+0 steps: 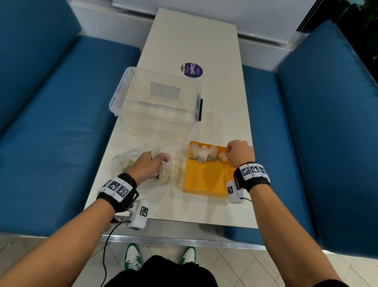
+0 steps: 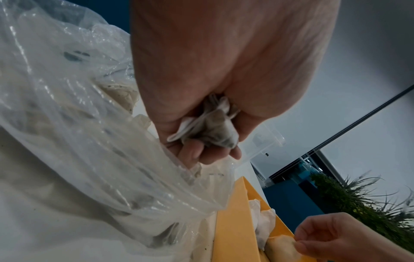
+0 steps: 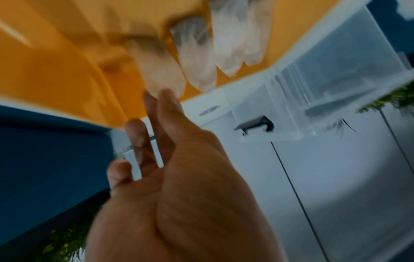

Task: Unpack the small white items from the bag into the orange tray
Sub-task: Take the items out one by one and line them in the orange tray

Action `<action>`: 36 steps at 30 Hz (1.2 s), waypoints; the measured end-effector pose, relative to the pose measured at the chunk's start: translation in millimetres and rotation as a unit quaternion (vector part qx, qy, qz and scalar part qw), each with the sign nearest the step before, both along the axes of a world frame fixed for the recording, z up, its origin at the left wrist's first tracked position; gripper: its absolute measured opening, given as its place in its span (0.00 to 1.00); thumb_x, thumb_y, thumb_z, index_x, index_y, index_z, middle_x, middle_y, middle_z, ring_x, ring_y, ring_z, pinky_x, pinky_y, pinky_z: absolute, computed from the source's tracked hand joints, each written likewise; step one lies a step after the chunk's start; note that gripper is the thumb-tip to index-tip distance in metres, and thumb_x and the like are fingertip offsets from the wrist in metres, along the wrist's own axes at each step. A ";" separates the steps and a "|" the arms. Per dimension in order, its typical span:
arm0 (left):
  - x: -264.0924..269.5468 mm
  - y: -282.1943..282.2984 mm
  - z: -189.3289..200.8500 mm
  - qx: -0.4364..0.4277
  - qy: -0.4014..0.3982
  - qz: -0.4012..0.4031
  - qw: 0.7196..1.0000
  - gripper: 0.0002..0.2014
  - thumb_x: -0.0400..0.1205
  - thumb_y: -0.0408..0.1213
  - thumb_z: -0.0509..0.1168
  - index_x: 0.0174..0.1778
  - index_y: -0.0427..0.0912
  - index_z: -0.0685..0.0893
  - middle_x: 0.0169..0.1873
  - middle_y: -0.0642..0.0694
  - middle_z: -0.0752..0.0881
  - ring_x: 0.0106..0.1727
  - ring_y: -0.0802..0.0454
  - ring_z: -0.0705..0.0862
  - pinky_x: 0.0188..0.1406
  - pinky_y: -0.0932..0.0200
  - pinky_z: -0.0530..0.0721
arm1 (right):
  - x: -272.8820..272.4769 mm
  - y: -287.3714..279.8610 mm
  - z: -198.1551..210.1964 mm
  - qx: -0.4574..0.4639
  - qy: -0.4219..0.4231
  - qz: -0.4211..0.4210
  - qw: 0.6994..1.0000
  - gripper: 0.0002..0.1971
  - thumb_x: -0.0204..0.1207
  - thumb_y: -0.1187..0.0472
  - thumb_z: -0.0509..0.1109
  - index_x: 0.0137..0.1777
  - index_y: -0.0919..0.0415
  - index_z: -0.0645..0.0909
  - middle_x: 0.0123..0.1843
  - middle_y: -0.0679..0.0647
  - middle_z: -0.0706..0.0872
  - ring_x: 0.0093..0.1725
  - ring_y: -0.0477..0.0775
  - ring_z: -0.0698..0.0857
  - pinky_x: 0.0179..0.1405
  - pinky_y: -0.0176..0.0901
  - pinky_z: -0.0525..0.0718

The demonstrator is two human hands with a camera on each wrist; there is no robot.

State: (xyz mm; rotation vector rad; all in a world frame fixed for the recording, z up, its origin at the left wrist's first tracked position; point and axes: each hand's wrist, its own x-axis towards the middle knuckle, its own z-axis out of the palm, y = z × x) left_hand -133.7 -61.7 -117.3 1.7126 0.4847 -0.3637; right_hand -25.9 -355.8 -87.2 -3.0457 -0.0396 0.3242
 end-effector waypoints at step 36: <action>3.1 -3.0 10.0 -0.032 0.021 -0.017 0.999 0.08 0.88 0.34 0.61 0.58 0.37 0.85 0.30 0.47 0.78 0.23 0.52 0.75 0.20 0.60 0.68 | 1.2 7.7 -11.7 0.063 -0.043 -0.049 0.996 0.08 0.82 0.65 0.65 0.56 0.59 0.83 0.49 0.60 0.87 0.47 0.63 0.86 0.55 0.61 0.87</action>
